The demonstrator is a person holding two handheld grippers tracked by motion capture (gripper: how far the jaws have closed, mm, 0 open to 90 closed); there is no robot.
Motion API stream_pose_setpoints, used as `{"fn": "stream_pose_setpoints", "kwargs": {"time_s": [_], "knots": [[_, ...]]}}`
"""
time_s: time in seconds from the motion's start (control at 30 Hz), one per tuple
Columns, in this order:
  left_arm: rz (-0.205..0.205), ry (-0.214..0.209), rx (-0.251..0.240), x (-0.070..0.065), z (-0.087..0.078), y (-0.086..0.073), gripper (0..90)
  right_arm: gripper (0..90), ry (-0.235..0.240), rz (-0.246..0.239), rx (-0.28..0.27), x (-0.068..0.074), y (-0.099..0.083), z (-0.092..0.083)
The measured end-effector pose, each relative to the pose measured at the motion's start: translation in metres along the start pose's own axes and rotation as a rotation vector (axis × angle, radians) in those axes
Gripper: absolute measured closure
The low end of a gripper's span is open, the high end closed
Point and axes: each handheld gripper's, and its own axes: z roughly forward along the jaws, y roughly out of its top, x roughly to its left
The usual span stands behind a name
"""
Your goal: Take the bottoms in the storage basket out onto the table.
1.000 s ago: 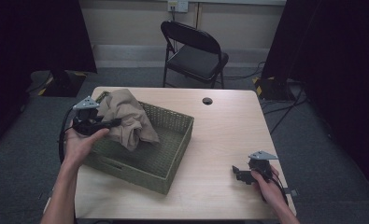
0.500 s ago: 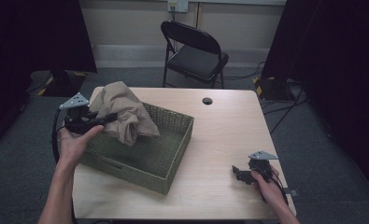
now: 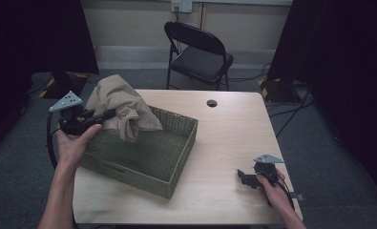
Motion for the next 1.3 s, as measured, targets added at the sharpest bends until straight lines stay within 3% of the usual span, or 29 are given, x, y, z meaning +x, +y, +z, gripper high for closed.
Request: {"fn": "stream_pose_setpoints", "kwargs": {"time_s": [0.23,0.3,0.7,1.13,1.3], "knots": [[0.005,-0.024,-0.057,-0.007,-0.010,0.010,71.9,11.0,0.000,0.000,0.000,0.000,0.000,0.000],[0.023,-0.014,-0.061,-0.011,-0.015,0.015,71.9,11.0,0.000,0.000,0.000,0.000,0.000,0.000],[0.047,-0.006,-0.107,-0.025,-0.021,0.026,71.9,11.0,0.000,0.000,0.000,0.000,0.000,0.000],[0.082,-0.043,-0.138,-0.042,-0.017,0.033,71.9,11.0,0.000,0.000,0.000,0.000,0.000,0.000],[0.087,-0.075,-0.146,-0.050,-0.011,0.035,71.9,11.0,0.000,0.000,0.000,0.000,0.000,0.000]]}}
